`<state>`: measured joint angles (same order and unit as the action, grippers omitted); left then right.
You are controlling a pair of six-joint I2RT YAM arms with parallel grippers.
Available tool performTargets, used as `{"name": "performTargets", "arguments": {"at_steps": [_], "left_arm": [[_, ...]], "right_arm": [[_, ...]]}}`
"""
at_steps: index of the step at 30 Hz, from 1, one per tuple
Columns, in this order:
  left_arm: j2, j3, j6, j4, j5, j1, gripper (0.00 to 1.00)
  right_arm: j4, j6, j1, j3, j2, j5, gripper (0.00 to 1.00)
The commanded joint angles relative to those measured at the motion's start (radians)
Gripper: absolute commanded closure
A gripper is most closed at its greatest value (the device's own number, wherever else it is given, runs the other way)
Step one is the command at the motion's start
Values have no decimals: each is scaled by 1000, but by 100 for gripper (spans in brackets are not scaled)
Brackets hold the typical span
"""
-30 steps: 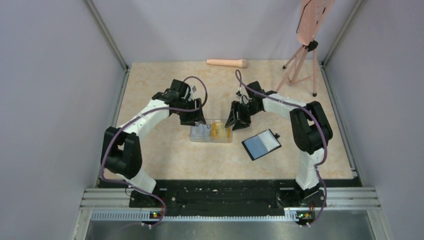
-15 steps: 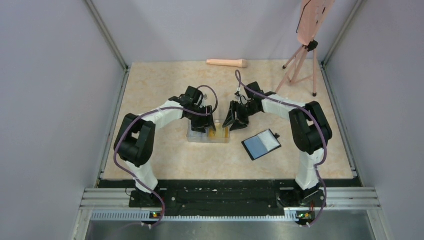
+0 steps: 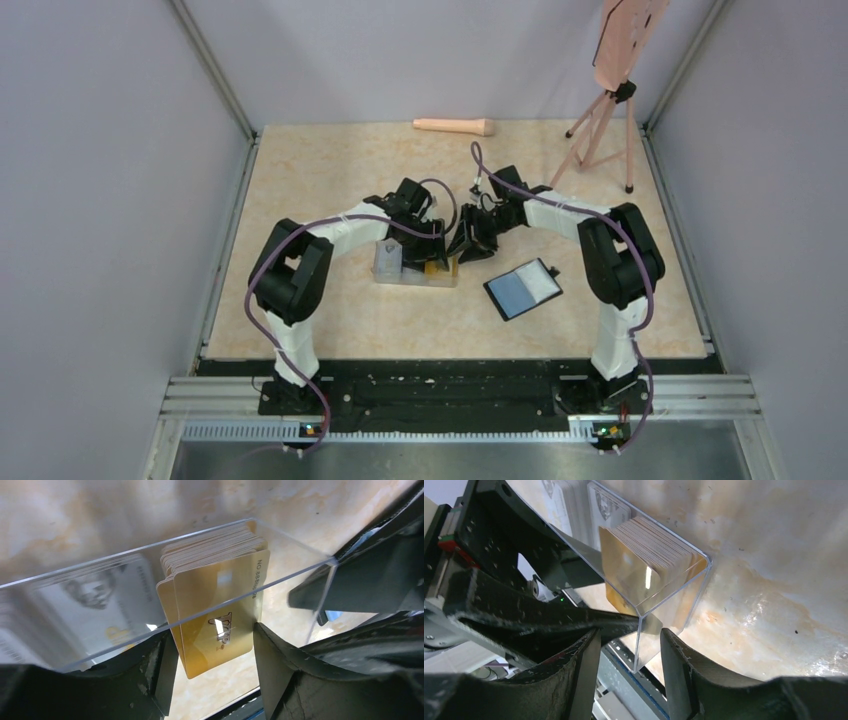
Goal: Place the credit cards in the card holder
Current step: Pick up the credit card from the storage box.
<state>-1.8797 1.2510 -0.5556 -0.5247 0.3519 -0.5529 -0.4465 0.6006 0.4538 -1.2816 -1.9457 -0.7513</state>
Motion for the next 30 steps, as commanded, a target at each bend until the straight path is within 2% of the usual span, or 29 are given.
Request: {"name": "performTargets", "arguments": {"at_steps": [1, 8, 14, 18, 24, 30], "left_arm": [[-44, 62, -11, 44, 41, -35, 40], [-5, 51, -15, 16, -10, -38, 34], [24, 82, 42, -80, -102, -38, 31], [48, 86, 62, -96, -115, -38, 31], [28, 103, 62, -65, -37, -39, 37], [5, 112, 33, -3, 58, -44, 49]], "right_arm": [[56, 32, 8, 18, 53, -69, 53], [70, 41, 3, 29, 65, -72, 52], [47, 17, 3, 36, 81, -45, 44], [24, -1, 5, 37, 88, -24, 42], [23, -1, 4, 40, 88, -22, 46], [23, -1, 3, 38, 89, -24, 48]]}}
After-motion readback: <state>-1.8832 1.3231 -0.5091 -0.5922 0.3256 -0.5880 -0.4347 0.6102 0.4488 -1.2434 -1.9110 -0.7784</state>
